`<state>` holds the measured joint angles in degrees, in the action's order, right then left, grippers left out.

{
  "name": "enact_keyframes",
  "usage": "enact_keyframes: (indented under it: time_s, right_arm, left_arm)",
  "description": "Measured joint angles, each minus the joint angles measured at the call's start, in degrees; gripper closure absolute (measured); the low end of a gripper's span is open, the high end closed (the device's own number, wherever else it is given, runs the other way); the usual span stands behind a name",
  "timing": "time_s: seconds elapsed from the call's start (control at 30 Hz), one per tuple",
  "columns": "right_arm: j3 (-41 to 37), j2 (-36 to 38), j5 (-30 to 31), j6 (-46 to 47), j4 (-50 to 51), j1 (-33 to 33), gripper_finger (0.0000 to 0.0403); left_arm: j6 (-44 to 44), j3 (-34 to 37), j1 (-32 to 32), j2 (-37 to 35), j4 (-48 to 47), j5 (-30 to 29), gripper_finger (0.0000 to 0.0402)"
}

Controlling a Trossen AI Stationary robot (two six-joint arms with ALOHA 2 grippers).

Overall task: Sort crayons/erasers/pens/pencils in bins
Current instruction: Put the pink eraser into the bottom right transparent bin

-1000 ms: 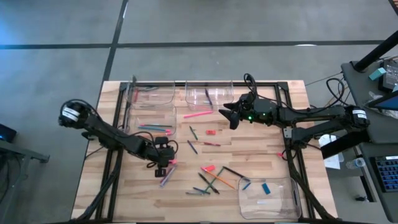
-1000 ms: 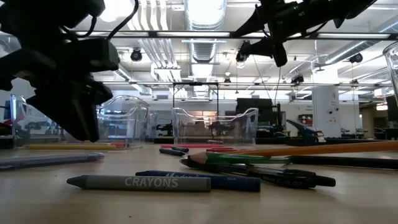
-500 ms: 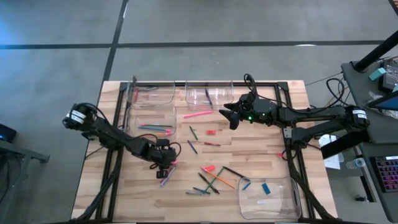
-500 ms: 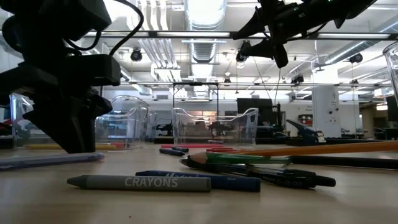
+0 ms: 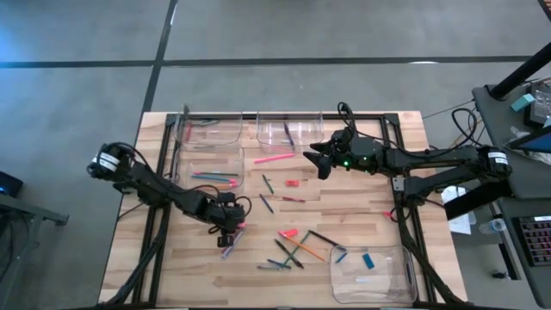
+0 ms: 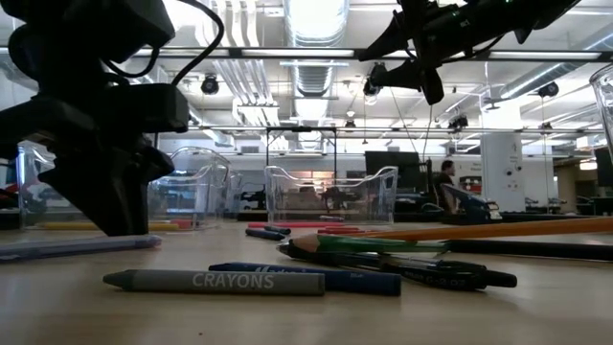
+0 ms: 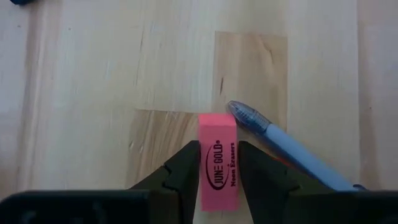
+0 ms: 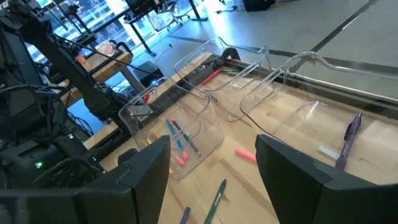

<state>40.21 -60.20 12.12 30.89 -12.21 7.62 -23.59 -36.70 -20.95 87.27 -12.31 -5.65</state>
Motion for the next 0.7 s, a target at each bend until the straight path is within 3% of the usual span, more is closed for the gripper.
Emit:
enact_keyframes:
  time_s: [0.3, 0.7]
  right_arm:
    - [0.00, 0.00, 0.02, -0.95, 0.02, 0.02, 0.0179]
    - [0.00, 0.00, 0.02, -1.09, 0.02, 0.02, 0.0179]
  left_arm:
    - [0.13, -0.29, 0.22, -1.90, -0.27, 0.79, 0.0382]
    - [0.16, -0.62, 0.28, -1.87, -0.18, 2.05, 0.0399]
